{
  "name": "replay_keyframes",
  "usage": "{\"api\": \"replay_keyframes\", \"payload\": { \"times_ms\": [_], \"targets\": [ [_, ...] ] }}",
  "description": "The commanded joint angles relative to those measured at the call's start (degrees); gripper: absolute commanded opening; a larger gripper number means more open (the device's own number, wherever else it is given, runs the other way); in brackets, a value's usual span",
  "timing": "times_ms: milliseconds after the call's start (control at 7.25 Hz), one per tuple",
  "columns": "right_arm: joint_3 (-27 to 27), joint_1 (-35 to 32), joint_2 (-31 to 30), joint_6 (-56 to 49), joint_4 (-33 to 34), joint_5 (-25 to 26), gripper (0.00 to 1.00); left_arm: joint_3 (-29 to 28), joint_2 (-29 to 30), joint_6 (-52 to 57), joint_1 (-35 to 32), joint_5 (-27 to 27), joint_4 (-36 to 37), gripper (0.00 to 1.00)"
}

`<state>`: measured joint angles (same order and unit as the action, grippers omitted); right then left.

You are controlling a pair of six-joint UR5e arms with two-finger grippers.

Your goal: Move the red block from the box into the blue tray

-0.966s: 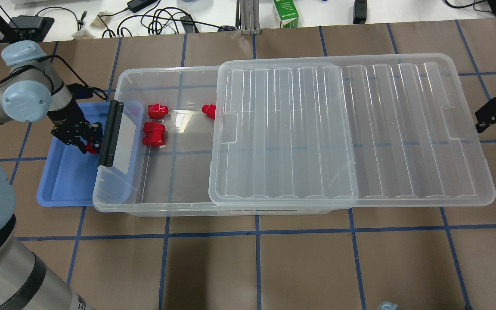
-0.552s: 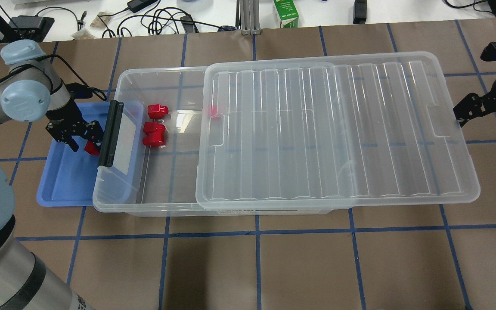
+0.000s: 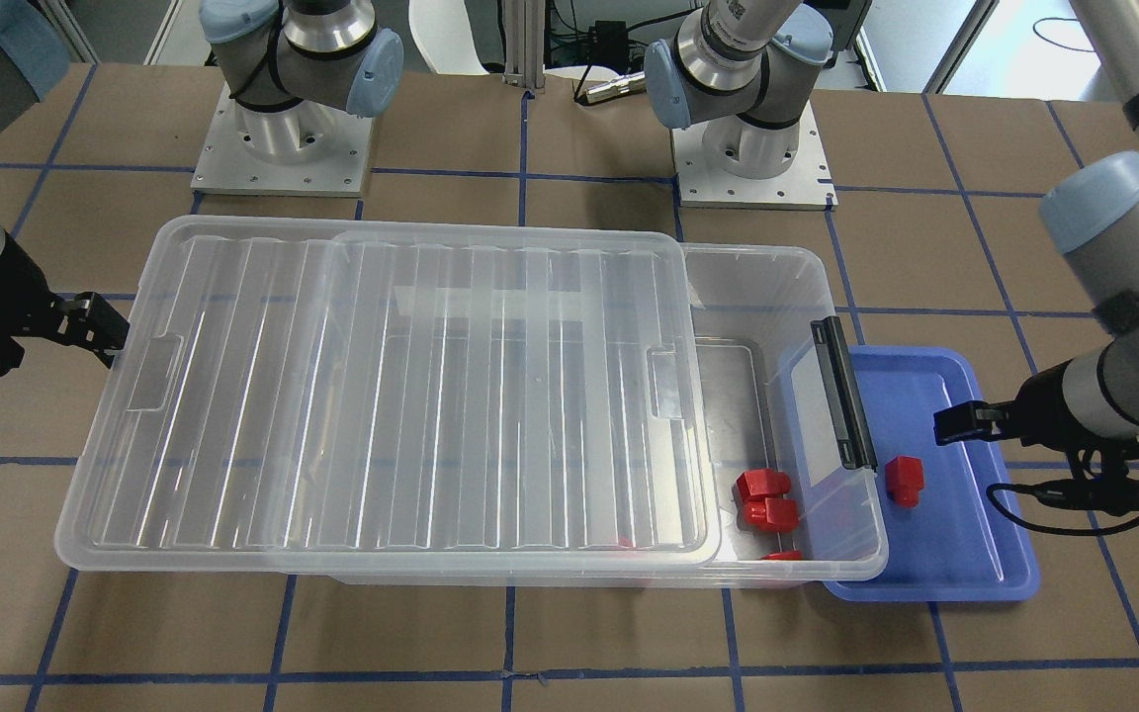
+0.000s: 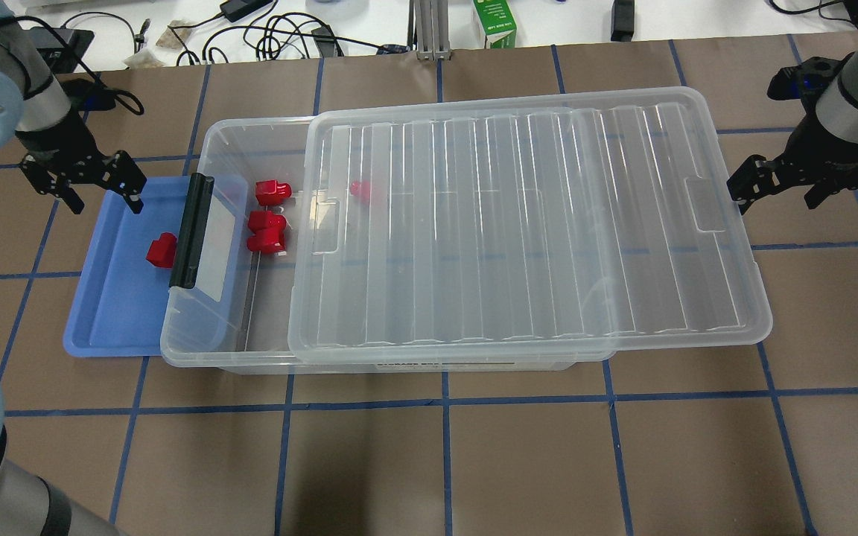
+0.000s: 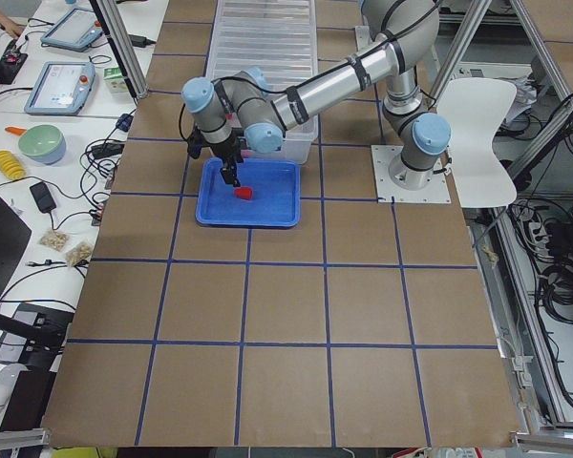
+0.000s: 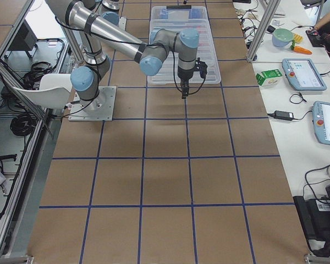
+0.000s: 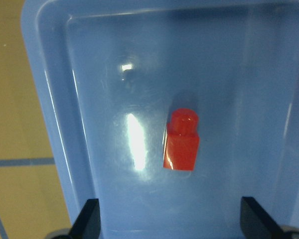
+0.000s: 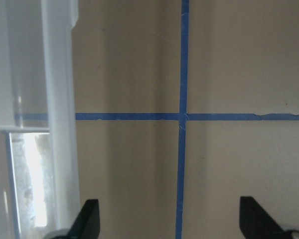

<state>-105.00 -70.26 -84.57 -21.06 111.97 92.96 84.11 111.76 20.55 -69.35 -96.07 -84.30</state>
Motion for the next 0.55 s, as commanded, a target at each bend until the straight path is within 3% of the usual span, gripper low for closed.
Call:
{"api": "replay_keyframes", "payload": {
  "times_ms": [0, 414],
  "targets": [
    [0.32, -4.07, 0.02, 3.19, 0.00, 0.03, 0.99, -3.42, -6.70, -3.31, -4.97, 0.80, -6.56, 1.00],
    [0.32, -9.00, 0.11, 8.56, 1.49, 0.11, 1.00, -2.29, -15.85, -12.37, -11.23, 0.45, -12.46, 1.00]
  ]
}}
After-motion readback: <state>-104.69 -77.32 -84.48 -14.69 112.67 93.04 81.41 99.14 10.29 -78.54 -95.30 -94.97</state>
